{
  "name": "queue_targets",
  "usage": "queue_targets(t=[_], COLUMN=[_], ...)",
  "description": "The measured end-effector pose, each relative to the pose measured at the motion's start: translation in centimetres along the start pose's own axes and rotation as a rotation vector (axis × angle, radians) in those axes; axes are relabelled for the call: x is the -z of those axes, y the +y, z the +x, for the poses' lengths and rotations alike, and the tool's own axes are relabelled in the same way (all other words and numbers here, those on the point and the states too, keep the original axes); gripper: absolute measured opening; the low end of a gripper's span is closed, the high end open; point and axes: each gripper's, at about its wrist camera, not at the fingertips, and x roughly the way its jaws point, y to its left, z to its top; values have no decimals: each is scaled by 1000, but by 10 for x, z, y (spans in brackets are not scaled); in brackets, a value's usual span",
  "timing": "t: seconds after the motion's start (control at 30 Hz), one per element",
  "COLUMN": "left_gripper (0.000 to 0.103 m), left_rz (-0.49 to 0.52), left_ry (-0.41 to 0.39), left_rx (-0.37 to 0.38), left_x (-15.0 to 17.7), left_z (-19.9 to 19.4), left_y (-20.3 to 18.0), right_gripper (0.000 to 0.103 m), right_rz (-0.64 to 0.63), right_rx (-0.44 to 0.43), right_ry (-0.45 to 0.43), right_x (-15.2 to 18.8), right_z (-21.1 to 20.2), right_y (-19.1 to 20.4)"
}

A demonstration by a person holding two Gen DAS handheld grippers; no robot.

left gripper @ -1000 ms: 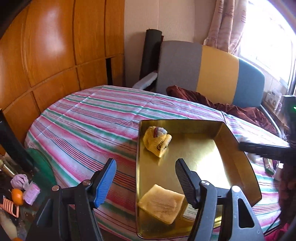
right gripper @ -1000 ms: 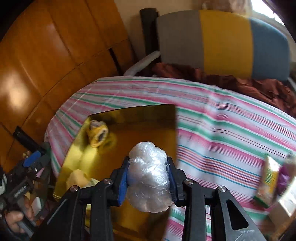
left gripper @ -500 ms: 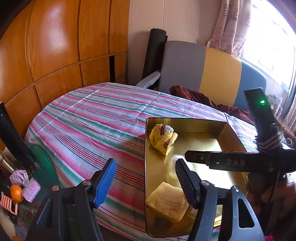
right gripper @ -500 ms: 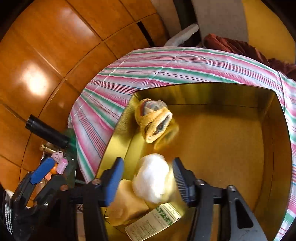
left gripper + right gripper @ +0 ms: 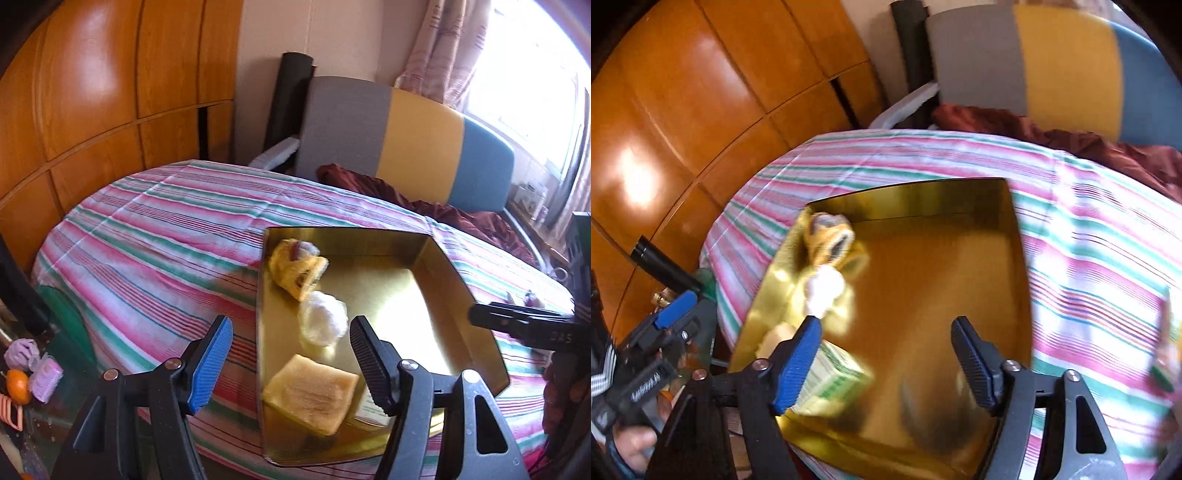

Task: Organize objects
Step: 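Carry the white plastic bag into the tray and open the right gripper, then move both grippers back toward the remaining items on the table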

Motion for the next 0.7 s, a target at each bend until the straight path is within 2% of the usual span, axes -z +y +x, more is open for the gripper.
queue_targets(t=[0.2, 0.37, 0.6, 0.7], left_gripper=[67, 67, 67, 67], left_rz=[25, 99, 241, 313], left_ry=[34, 49, 87, 118], left_rx=[77, 137, 273, 344], left_x=[-3, -5, -1, 3], left_z=[3, 5, 7, 11], left_y=[-22, -53, -117, -154], right_gripper=[79, 81, 87, 88], right_rz=[95, 192, 381, 495], right_rx=[93, 202, 391, 436], right_ry=[-67, -132, -241, -283], right_x=[21, 43, 83, 105], right_z=[-53, -107, -191, -215], right_y=[-59, -113, -199, -233])
